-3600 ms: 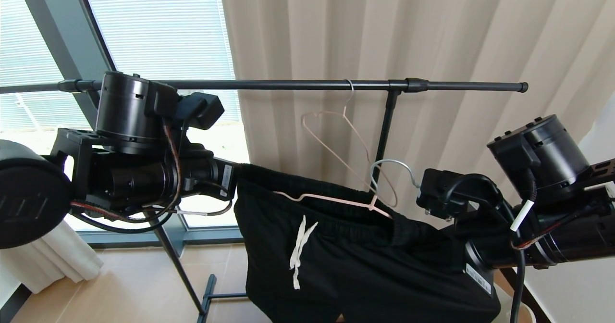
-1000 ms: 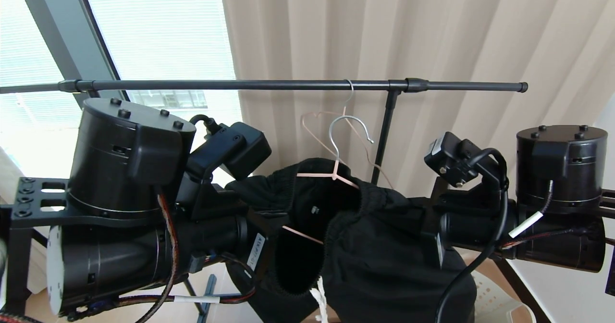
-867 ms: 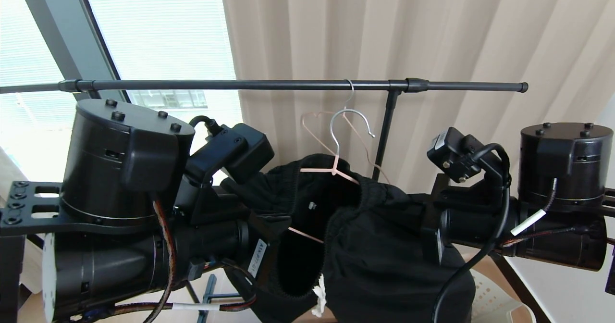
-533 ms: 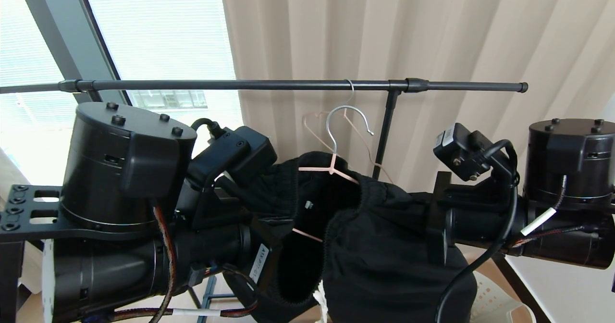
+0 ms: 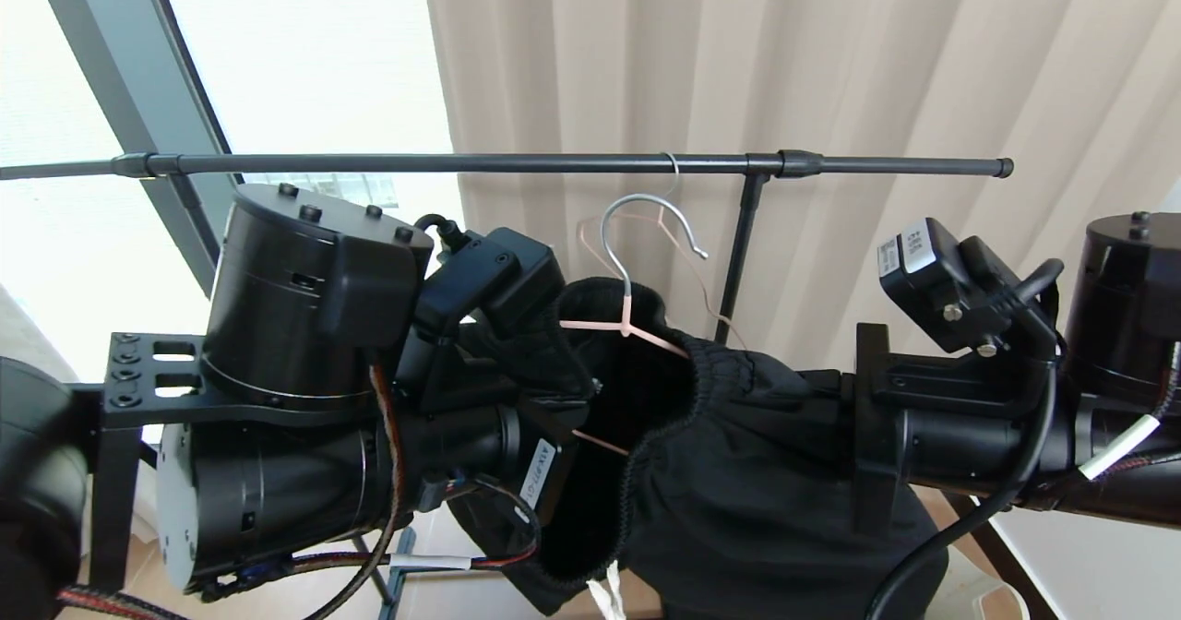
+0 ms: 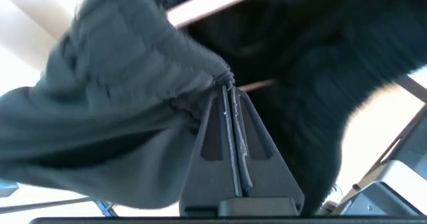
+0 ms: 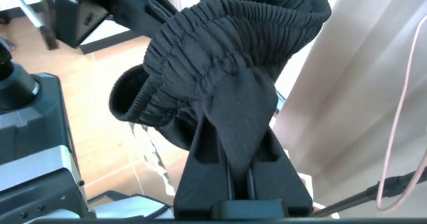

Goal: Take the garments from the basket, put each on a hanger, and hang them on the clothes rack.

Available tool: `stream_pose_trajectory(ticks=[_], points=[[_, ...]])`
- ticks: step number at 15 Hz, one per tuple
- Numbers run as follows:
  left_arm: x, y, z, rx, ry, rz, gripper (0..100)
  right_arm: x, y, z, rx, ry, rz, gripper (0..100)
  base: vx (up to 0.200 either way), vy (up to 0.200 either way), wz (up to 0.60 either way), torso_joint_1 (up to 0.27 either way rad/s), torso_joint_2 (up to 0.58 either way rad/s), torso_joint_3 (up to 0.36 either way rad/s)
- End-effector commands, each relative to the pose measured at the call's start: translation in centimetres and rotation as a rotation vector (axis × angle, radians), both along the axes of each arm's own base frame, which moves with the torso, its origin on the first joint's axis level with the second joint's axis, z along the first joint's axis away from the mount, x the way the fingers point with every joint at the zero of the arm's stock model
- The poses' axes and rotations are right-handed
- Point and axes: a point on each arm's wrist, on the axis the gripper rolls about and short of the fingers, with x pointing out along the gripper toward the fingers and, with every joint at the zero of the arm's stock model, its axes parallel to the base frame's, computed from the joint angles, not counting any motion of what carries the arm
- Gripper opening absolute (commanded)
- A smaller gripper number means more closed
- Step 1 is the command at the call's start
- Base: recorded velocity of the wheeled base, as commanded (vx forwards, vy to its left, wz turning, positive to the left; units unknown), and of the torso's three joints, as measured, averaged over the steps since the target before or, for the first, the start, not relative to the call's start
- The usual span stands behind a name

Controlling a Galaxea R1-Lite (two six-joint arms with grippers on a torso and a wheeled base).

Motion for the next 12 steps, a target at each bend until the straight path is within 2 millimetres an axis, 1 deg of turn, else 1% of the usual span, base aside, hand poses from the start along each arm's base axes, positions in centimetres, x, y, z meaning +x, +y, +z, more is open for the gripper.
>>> stream_pose_trajectory(ticks=[1, 4, 5, 7, 10, 12], points=[[0.6, -0.6, -0.3, 0.010, 0.007, 0.003, 0, -0.6, -0.1, 0.5, 0.012, -0.016, 0.015, 0, 0.000, 0.000, 0.00, 0.000, 0.00, 0.000], [0.9, -0.9, -0.3, 0.003, -0.003, 0.003, 0, -1.1, -0.1, 0.5, 0.015, -0.020, 0.026, 0, 0.000, 0.000, 0.00, 0.000, 0.00, 0.000], [1.0, -1.0, -0.3, 0.001, -0.004, 0.003, 100, -1.1, -0.1, 0.6, 0.017, -0.022, 0.026, 0, 0.000, 0.000, 0.00, 0.000, 0.00, 0.000], [0.8, -0.9, -0.3, 0.002, -0.005, 0.004, 100, -1.1, -0.1, 0.6, 0.016, -0.021, 0.026, 0, 0.000, 0.000, 0.00, 0.000, 0.00, 0.000], [-0.2, 0.2, 0.5, -0.018, -0.026, 0.000, 100, -0.7, 0.1, 0.1, 0.006, -0.005, 0.023, 0, 0.000, 0.000, 0.00, 0.000, 0.00, 0.000], [-0.7, 0.7, 0.6, -0.021, -0.029, 0.000, 100, -0.6, 0.0, 0.0, 0.006, 0.001, 0.033, 0, 0.000, 0.000, 0.00, 0.000, 0.00, 0.000]])
